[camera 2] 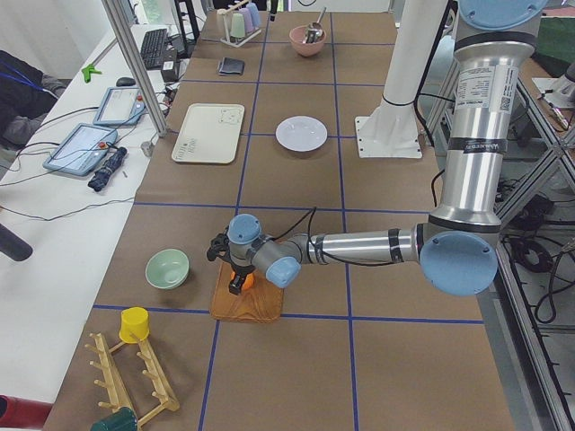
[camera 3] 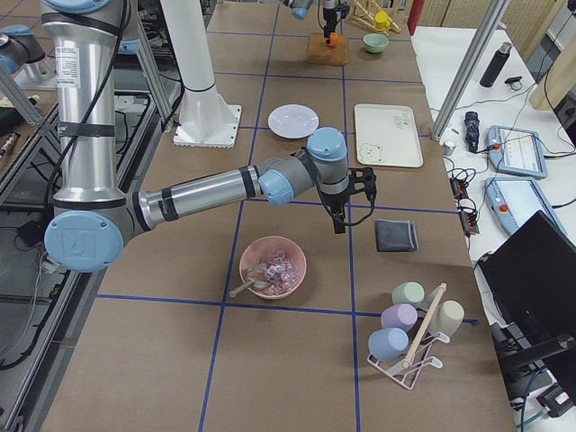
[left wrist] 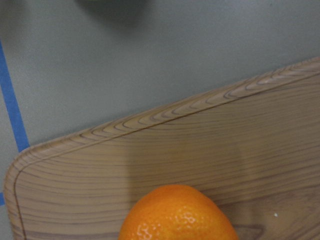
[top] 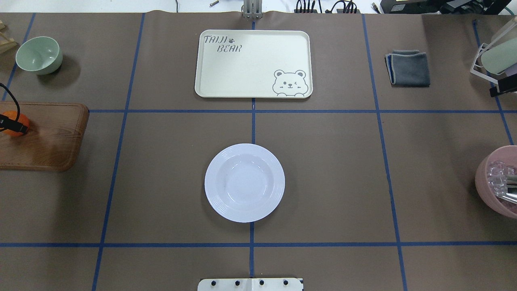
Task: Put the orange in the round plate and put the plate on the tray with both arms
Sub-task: 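Lower the left gripper onto the orange on the wooden board and grasp, then carry the orange with the left gripper over the white plate and release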
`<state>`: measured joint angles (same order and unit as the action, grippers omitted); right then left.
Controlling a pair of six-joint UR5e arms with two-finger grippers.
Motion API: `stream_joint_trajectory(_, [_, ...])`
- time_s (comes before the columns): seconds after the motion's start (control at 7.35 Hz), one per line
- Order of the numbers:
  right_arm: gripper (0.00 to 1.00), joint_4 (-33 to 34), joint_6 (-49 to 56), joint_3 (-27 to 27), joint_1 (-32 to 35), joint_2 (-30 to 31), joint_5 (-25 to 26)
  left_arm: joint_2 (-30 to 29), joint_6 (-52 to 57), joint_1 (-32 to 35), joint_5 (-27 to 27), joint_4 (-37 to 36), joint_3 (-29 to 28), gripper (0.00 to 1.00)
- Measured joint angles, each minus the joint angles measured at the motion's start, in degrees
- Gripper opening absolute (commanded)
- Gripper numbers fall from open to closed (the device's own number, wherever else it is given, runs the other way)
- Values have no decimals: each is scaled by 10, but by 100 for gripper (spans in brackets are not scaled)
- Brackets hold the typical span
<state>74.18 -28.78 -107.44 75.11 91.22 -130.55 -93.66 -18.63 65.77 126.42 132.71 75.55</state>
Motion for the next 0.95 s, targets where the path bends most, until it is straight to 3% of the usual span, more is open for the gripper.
stream_joint_trajectory(0.14, [100,0,0,0,-1,0,1,-1,0,-1,-1,3,-2,0])
stream_joint_trajectory(0.54, [100,0,1,0,-1,-1,2,-5,-2,3,35,-16,44,0])
stream_joint_trajectory(0.95, [100,0,0,0,-1,-1,2,-63,-66,13,52,-220,198,0])
